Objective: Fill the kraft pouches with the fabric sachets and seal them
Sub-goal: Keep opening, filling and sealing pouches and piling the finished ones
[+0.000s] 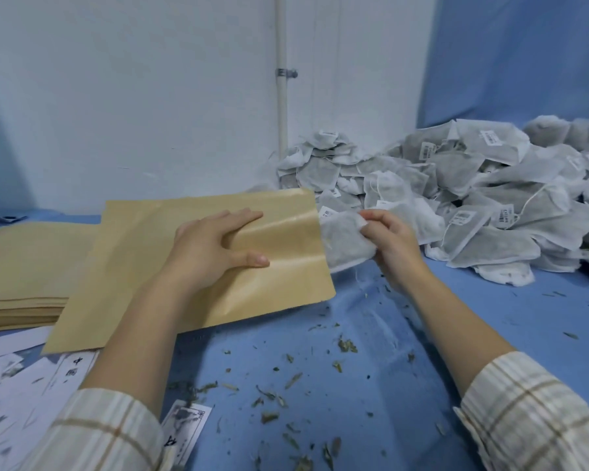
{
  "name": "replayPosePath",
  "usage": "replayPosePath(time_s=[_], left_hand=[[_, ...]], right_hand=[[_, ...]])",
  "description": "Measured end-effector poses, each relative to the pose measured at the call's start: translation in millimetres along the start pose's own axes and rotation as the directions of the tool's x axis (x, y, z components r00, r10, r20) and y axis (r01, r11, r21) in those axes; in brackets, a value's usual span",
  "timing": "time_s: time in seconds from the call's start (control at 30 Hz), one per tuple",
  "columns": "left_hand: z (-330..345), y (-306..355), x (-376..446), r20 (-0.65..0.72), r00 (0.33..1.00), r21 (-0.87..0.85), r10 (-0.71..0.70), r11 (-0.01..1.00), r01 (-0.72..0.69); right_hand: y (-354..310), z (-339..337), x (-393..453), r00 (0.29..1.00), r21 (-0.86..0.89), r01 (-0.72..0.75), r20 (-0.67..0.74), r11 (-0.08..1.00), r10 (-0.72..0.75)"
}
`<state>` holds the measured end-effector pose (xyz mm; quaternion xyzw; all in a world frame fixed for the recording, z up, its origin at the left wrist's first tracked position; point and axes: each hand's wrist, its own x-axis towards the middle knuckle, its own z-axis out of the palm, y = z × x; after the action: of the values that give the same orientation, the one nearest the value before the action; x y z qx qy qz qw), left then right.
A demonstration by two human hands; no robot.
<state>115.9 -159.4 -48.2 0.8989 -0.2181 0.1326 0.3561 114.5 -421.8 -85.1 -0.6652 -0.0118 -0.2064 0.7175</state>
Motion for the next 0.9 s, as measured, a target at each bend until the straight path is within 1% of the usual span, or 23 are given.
replayPosePath(time_s=[0.1,0.13,0.17,0.23,0.27,0.33,0.37,0.4,0.43,0.47,0.5,0.53,0.57,0.6,0.63,0.67,0.7,0.77,0.8,0.83,0.87,0.9], left_hand=[[5.4,6.5,1.3,0.063,0.996,-0.044,0.055,0.998,-0.052],[8.0,8.7,1.9,0.066,0.996,-0.046,0.064,0.997,-0.061],[10.5,10.7,2.8,0.065,0.996,-0.052,0.064,0.997,-0.060],[14.1,13.9,3.8,0.069,0.996,-0.072,0.059,0.996,-0.054],[15.0,14.3,4.2,0.073,0.995,-0.073,0.066,0.996,-0.061],[15.1,13.8,4.4,0.084,0.994,-0.070,0.075,0.995,-0.069],[15.3,13.5,4.3,0.088,0.993,-0.062,0.080,0.995,-0.075],[16.3,13.1,4.2,0.086,0.993,-0.047,0.086,0.995,-0.083],[17.9,12.8,4.5,0.073,0.993,-0.018,0.092,0.996,-0.091],[19.7,12.8,5.0,0.049,0.994,0.022,0.097,0.995,-0.098],[21.1,12.5,5.4,0.018,0.995,0.061,0.098,0.993,-0.099],[22.1,12.1,5.4,-0.012,0.995,0.089,0.098,0.991,-0.096],[22.8,11.3,5.5,-0.035,0.995,0.104,0.096,0.990,-0.092],[23.2,10.4,5.5,-0.050,0.994,0.111,0.095,0.990,-0.089],[23.7,9.4,5.6,-0.055,0.994,0.115,0.093,0.990,-0.086],[24.4,8.8,5.6,-0.055,0.994,0.120,0.092,0.989,-0.085],[25.1,8.1,5.8,-0.053,0.994,0.125,0.093,0.988,-0.086],[26.7,6.6,6.2,-0.047,0.994,0.138,0.098,0.986,-0.091],[27.6,5.3,6.5,-0.046,0.994,0.148,0.099,0.985,-0.091],[28.0,3.8,7.0,-0.048,0.994,0.160,0.098,0.983,-0.089],[28.4,2.5,7.4,-0.051,0.994,0.174,0.094,0.981,-0.084],[28.7,1.4,7.7,-0.057,0.994,0.190,0.091,0.979,-0.079]], right_hand=[[-1.3,8.2,-1.6,0.980,-0.020,0.010,0.199,1.000,-0.005],[-3.1,14.3,-4.0,0.964,-0.071,0.017,0.267,0.997,0.003],[-4.1,22.1,-5.5,0.952,-0.134,0.018,0.306,0.991,0.024],[-7.6,33.9,-6.9,0.936,-0.225,-0.059,0.325,0.973,0.132],[-9.0,39.1,-7.8,0.918,-0.263,-0.103,0.346,0.959,0.194],[-9.4,45.6,-8.2,0.858,-0.376,-0.098,0.437,0.922,0.269],[-10.5,45.2,-9.4,0.840,-0.420,-0.087,0.456,0.903,0.293],[-11.2,43.3,-10.3,0.847,-0.467,-0.038,0.454,0.883,0.277],[-8.7,39.4,-7.5,0.881,-0.518,0.032,0.418,0.855,0.220],[-8.6,36.1,-7.3,0.941,-0.551,0.105,0.324,0.828,0.096],[-5.8,31.0,-3.5,0.978,-0.586,0.174,0.195,0.791,-0.071],[-2.7,24.7,1.5,0.973,-0.661,0.206,0.062,0.721,-0.220],[1.6,17.0,6.3,0.952,-0.779,0.157,-0.046,0.607,-0.304],[8.0,7.8,11.1,0.949,-0.888,0.048,-0.102,0.458,-0.298],[15.3,-1.3,14.6,0.966,-0.951,-0.061,-0.133,0.304,-0.222],[21.2,-9.5,17.6,0.980,-0.973,-0.130,-0.156,0.191,-0.126],[24.7,-14.6,18.4,0.984,-0.977,-0.164,-0.172,0.136,-0.044],[30.7,-18.0,20.6,0.981,-0.970,-0.195,-0.190,0.142,0.046],[32.5,-17.7,21.0,0.982,-0.968,-0.191,-0.186,0.161,0.043],[32.7,-16.4,20.7,0.983,-0.963,-0.180,-0.182,0.201,0.008],[31.6,-14.4,19.6,0.981,-0.951,-0.156,-0.180,0.268,-0.067],[28.8,-12.0,17.1,0.965,-0.927,-0.119,-0.193,0.357,-0.179]])
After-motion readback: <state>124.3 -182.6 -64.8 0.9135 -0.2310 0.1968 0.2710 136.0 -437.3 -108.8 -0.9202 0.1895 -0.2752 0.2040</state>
